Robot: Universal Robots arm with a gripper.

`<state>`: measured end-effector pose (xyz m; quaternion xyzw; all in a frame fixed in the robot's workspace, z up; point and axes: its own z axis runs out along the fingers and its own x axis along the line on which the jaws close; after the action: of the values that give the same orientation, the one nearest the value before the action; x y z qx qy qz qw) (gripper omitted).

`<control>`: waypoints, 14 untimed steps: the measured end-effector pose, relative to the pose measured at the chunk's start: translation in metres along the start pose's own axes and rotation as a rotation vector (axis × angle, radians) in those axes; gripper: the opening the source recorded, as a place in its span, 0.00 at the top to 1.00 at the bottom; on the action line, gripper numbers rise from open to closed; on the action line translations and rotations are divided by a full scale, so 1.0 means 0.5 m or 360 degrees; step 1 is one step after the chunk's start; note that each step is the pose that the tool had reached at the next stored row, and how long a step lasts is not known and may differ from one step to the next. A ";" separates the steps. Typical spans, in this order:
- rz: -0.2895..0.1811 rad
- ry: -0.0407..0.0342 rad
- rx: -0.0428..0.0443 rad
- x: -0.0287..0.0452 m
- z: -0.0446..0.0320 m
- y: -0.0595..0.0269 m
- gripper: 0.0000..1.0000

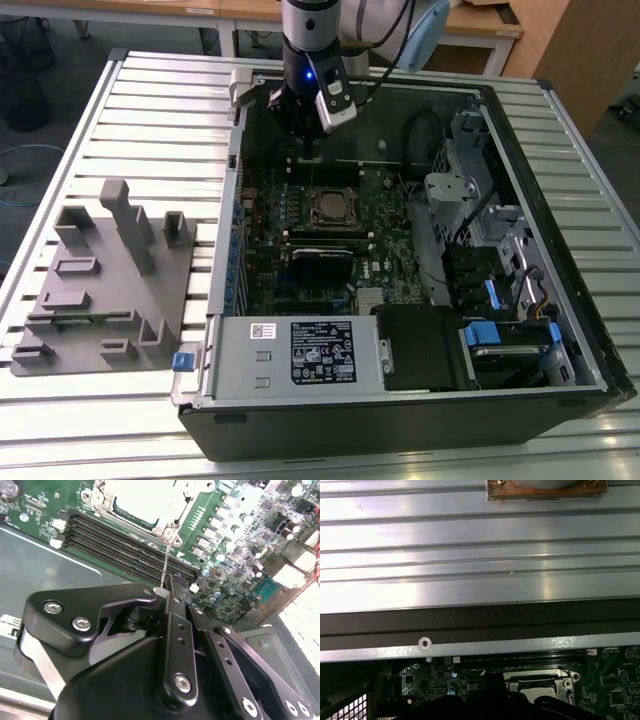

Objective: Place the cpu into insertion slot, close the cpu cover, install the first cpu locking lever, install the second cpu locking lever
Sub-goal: 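Install the first cpu locking lever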

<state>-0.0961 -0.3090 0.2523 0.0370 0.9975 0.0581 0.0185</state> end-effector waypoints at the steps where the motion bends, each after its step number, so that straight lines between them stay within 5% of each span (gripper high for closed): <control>1: 0.0000 0.0000 0.0000 -0.003 0.000 0.000 0.90; 14: 0.0000 0.0000 0.0000 -0.017 0.001 0.001 0.90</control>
<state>-0.0877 -0.3090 0.2521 0.0370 0.9975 0.0581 0.0185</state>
